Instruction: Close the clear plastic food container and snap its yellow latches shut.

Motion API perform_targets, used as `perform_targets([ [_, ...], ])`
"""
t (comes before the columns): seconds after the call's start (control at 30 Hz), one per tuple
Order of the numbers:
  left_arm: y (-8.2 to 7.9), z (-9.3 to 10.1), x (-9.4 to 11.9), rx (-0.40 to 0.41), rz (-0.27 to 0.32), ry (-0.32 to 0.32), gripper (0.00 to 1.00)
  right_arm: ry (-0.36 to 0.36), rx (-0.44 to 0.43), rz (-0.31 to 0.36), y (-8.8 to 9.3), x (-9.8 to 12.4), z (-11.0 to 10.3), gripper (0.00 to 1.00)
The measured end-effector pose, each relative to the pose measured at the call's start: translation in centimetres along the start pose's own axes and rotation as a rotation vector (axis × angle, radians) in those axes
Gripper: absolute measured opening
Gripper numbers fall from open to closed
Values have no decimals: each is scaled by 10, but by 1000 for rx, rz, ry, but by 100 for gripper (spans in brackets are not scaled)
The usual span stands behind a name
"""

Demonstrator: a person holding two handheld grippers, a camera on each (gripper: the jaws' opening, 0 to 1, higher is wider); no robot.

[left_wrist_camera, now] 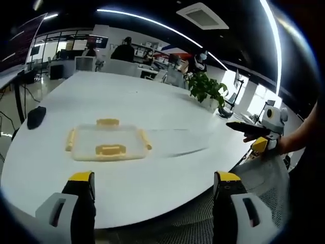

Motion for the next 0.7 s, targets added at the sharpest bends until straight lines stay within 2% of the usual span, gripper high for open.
perform_targets([
  [0.13,3,2,-1,19,-41,5,98,14,10,30,-6,1,4,94],
  [0.27,-1,6,-2,3,-37,34,99,12,25,28,-7,1,5,95],
  [0.37,-5,12,-2,-5,-31,73,99,29,-3,28,-9,-1,10,94],
  [0.5,-4,12,-3,5,-58,87,97,41,-36,35,-10,1,17,92],
  [0.7,-8,11,-4,-2,-56,94,96,41,-28,23,-10,0,17,91],
])
Point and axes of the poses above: the point that each gripper's makers call its tool centre point, and the gripper's own axes: x roughly backward along the fingers, z roughly to its right, y roughly out of its underside, the point moved 3 cm from there along x, roughly backward along the fingers, and after that the axes turned 14 degrees about y, right-handed, at the moved point
